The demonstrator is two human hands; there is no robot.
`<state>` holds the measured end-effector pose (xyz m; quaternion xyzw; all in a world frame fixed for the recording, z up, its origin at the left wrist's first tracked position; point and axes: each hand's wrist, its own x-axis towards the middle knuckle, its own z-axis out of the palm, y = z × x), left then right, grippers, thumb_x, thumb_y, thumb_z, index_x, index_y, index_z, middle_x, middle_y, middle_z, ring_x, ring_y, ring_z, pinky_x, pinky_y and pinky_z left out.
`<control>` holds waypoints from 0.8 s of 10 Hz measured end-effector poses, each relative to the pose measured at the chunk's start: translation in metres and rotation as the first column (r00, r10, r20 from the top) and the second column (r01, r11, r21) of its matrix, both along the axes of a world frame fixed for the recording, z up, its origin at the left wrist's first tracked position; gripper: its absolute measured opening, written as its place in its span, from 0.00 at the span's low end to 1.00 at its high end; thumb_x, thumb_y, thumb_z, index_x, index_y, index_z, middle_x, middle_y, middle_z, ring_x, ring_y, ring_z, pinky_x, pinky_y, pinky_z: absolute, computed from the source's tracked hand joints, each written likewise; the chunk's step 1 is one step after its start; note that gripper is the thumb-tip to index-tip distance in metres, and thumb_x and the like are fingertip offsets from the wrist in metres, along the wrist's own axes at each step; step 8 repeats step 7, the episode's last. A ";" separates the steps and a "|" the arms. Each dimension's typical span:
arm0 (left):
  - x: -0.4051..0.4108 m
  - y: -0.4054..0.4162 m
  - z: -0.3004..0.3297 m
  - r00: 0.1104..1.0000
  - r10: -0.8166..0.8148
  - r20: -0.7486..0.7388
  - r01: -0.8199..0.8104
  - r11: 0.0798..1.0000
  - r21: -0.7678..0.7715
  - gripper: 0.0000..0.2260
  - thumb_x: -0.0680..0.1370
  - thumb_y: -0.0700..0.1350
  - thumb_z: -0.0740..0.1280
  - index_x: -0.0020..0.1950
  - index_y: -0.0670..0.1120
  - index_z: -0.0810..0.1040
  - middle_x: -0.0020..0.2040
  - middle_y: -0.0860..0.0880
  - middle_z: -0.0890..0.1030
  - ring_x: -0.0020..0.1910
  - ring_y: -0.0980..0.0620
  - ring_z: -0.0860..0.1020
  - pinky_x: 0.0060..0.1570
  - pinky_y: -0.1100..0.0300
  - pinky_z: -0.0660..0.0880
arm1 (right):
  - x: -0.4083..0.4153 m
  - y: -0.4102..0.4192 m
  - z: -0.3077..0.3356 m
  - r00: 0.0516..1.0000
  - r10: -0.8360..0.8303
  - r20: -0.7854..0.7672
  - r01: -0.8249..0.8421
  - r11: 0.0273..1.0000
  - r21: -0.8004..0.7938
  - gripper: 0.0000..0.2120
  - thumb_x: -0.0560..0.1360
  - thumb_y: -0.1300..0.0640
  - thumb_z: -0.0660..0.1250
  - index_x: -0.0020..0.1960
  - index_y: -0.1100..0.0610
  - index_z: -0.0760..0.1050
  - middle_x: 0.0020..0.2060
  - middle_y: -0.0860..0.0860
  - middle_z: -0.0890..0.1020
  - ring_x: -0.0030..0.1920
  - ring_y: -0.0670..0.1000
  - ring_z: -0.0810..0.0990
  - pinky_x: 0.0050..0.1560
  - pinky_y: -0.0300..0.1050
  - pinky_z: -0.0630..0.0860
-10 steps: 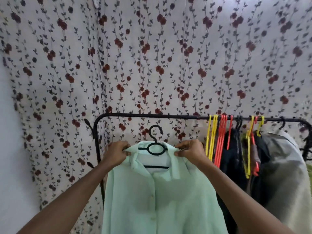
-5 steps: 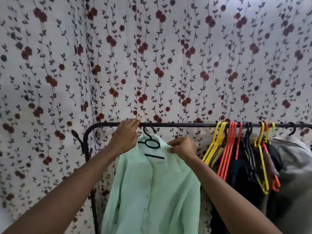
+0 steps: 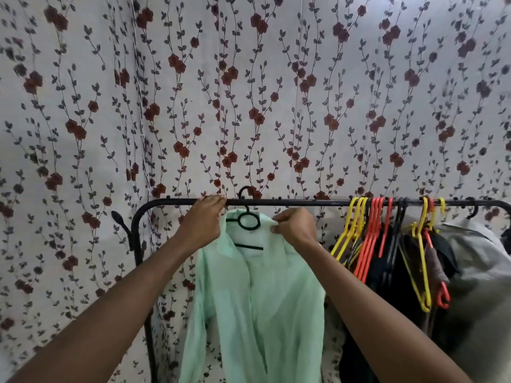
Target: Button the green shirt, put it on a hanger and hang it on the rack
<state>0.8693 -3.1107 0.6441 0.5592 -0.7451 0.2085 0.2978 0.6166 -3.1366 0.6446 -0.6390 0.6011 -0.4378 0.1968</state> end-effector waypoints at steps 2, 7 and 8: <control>0.000 0.001 0.003 0.999 0.037 -0.009 -0.036 0.997 0.070 0.30 0.79 0.34 0.62 0.81 0.42 0.61 0.81 0.43 0.63 0.81 0.47 0.59 0.80 0.50 0.52 | -0.001 0.017 0.010 0.998 -0.034 -0.043 0.030 0.997 -0.070 0.12 0.68 0.57 0.82 0.50 0.48 0.88 0.44 0.44 0.88 0.42 0.47 0.84 0.41 0.42 0.80; -0.032 0.060 0.009 0.977 0.159 0.141 -0.195 0.935 0.298 0.39 0.80 0.52 0.65 0.84 0.44 0.47 0.84 0.43 0.47 0.83 0.45 0.46 0.81 0.45 0.49 | -0.035 0.069 -0.010 0.985 0.098 -0.140 -0.112 0.989 -0.096 0.15 0.73 0.61 0.73 0.59 0.53 0.85 0.54 0.50 0.88 0.52 0.50 0.87 0.57 0.49 0.84; -0.032 0.060 0.009 0.977 0.159 0.141 -0.195 0.935 0.298 0.39 0.80 0.52 0.65 0.84 0.44 0.47 0.84 0.43 0.47 0.83 0.45 0.46 0.81 0.45 0.49 | -0.035 0.069 -0.010 0.985 0.098 -0.140 -0.112 0.989 -0.096 0.15 0.73 0.61 0.73 0.59 0.53 0.85 0.54 0.50 0.88 0.52 0.50 0.87 0.57 0.49 0.84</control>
